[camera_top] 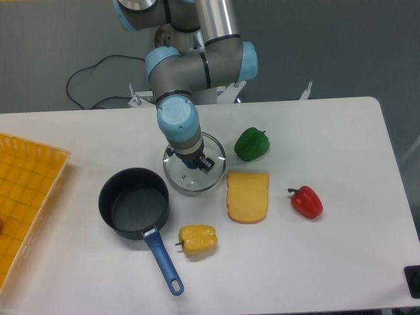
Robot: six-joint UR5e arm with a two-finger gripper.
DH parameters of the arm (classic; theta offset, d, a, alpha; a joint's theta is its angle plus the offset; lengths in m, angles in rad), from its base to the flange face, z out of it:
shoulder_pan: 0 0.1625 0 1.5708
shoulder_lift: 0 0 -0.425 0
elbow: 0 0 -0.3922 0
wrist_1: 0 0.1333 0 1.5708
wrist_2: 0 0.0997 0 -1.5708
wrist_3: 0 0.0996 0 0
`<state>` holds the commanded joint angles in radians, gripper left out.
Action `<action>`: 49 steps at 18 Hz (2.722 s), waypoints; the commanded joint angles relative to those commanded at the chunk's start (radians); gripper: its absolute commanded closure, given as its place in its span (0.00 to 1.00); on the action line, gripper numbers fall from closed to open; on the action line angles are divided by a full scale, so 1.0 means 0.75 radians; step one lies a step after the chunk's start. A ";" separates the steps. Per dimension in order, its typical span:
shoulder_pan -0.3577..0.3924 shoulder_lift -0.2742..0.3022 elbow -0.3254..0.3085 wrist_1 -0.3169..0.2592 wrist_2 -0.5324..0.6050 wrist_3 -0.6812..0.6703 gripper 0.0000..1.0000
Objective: Place the lid on the table
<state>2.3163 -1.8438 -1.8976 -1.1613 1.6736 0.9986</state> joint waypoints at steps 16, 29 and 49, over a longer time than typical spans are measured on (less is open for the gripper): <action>-0.018 -0.025 -0.002 0.004 0.010 0.000 0.38; -0.041 -0.047 -0.002 0.031 0.059 -0.006 0.33; -0.031 -0.033 0.157 0.010 0.057 -0.006 0.00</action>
<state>2.2933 -1.8684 -1.7796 -1.1535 1.7165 0.9940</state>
